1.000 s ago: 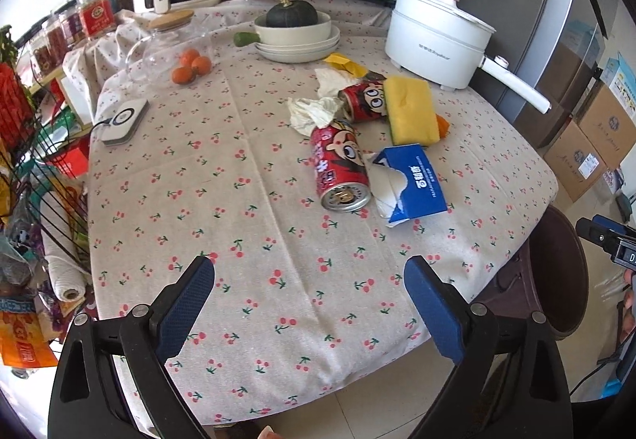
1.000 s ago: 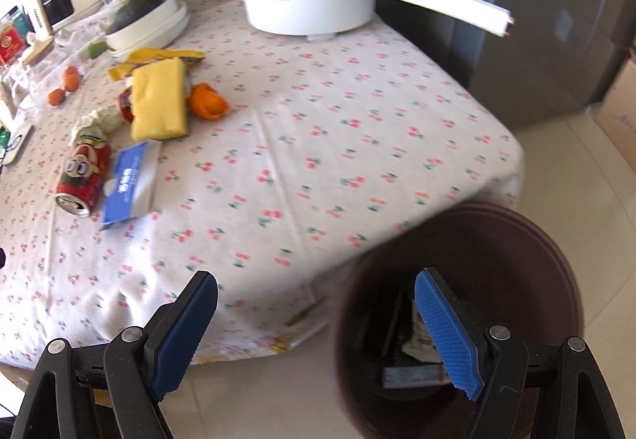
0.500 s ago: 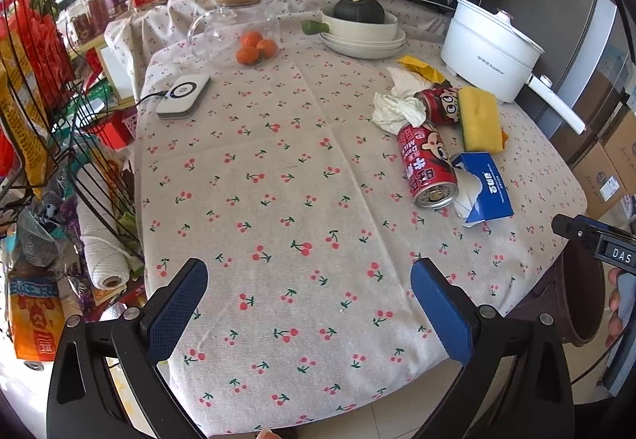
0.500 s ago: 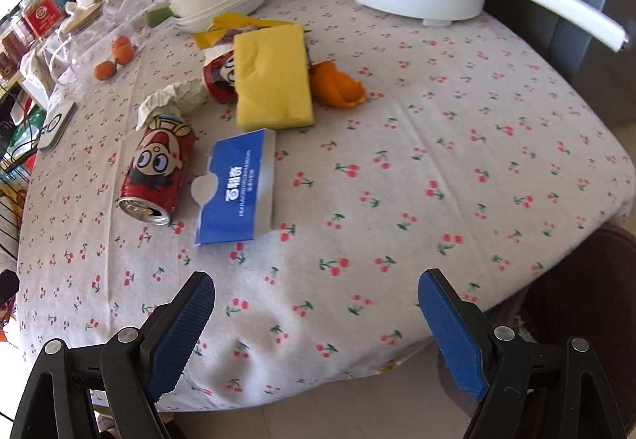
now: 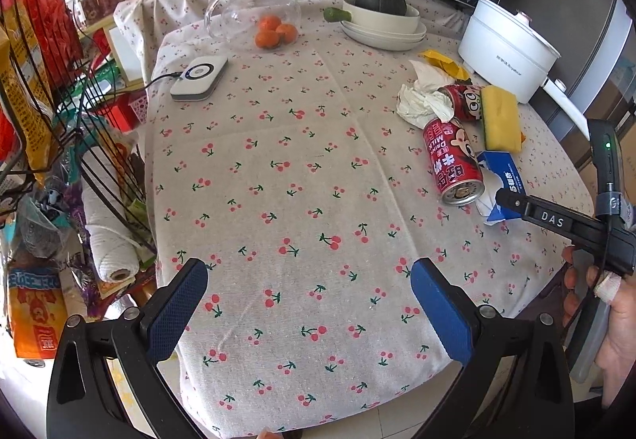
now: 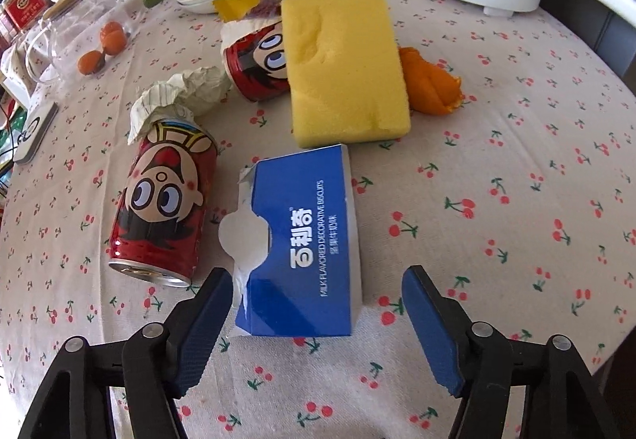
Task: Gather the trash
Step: 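Move the right tool to the blue biscuit box on the table and grasp it, then lift the blue box with the right tool while the left tool grasps the red can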
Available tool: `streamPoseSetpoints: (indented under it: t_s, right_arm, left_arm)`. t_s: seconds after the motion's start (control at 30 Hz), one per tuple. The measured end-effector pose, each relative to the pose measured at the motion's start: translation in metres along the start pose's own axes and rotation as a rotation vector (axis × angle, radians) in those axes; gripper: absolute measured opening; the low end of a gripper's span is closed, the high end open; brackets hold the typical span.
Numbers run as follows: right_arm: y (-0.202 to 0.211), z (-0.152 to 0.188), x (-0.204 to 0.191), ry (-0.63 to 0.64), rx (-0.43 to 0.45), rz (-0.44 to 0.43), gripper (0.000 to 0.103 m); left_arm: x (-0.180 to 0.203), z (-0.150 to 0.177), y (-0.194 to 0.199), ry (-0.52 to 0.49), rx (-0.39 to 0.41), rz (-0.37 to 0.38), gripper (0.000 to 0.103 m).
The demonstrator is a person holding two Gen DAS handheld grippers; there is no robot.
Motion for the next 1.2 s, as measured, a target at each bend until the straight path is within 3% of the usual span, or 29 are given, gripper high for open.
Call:
streamPoseSetpoints:
  t_s: [0.17, 0.3, 0.77, 1.07, 1.2]
  right_arm:
    - [-0.010, 0.001, -0.004, 0.060, -0.013, 0.027, 0.052]
    - [-0.007, 0.001, -0.003, 0.081, -0.011, 0.034, 0.048]
    - [0.059, -0.004, 0.047, 0.039, 0.049, 0.069, 0.048]
    - [0.097, 0.002, 0.094, -0.013, 0.064, 0.096, 0.048]
    - [0.109, 0.004, 0.107, -0.038, 0.070, 0.091, 0.048]
  left_arm:
    - [0.001, -0.004, -0.002, -0.012, 0.005, -0.010, 0.103]
    - [0.005, -0.005, -0.003, -0.018, 0.002, -0.012, 0.103]
    - [0.047, -0.015, -0.006, -0.025, -0.032, 0.034, 0.103]
    - [0.105, -0.035, -0.018, 0.021, -0.094, 0.157, 0.103]
    - [0.127, -0.046, -0.028, 0.052, -0.117, 0.210, 0.096]
Point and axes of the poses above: each gripper's, at about its wrist camera, not at the fingertips, and y roughly against the way its jaws point, x to its right, z to its underside, the point moved 9 cm from there along -y, roughly the way its jaws point, and after that the axes turned 10 degrees about -z, right-handed, at the moved point
